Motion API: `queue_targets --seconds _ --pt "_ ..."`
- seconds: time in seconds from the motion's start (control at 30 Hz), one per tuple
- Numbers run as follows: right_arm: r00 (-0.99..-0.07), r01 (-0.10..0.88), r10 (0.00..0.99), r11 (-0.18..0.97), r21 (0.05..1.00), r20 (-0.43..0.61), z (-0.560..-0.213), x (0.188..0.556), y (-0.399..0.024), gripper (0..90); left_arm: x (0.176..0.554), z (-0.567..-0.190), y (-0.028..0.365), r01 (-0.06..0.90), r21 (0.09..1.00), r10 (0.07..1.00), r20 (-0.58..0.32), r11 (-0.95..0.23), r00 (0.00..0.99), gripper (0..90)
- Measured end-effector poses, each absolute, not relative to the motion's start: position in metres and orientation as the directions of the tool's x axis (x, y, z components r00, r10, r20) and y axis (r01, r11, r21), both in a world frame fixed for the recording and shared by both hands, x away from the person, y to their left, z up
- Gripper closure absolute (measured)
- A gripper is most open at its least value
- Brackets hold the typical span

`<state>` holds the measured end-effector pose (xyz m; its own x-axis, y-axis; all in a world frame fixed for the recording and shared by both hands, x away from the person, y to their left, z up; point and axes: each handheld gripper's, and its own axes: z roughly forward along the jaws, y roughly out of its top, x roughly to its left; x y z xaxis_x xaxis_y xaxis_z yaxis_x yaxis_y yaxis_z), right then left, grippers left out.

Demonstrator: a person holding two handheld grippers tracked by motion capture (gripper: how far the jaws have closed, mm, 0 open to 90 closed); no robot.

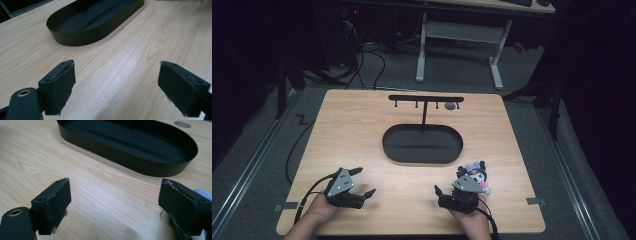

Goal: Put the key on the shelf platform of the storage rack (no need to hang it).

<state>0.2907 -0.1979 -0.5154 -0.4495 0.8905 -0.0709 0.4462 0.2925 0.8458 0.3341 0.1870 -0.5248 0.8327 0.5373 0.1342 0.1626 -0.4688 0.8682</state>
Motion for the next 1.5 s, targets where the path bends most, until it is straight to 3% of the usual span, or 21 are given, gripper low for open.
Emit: queue_targets --seconds 0.73,0.93,1.03,1.37,1.5 --pt "-0.482 0.465 0.876 0.266 0.844 -0.01 -0.517 0.292 -0.198 9.4 0.334 -0.525 0.188 0.164 0.87 0.538 0.131 -0.464 0.833 15.4" --pt "-0.501 0.529 0.865 0.318 0.787 -0.012 -0.516 0.295 -0.194 6.6 0.334 -0.525 0.188 0.165 0.872 0.539 0.128 -0.461 0.832 15.4" --pt "-0.493 0.558 0.87 0.321 0.766 -0.006 -0.515 0.297 -0.191 15.1 0.334 -0.525 0.188 0.164 0.873 0.537 0.125 -0.459 0.834 15.4" --pt "-0.511 0.6 0.859 0.326 0.73 0.036 -0.509 0.309 -0.192 16.7 0.335 -0.525 0.189 0.162 0.878 0.531 0.117 -0.45 0.839 15.4" --pt "-0.521 0.604 0.854 0.369 0.706 -0.001 -0.505 0.313 -0.192 16.8 0.335 -0.525 0.189 0.16 0.877 0.528 0.119 -0.453 0.841 15.4"
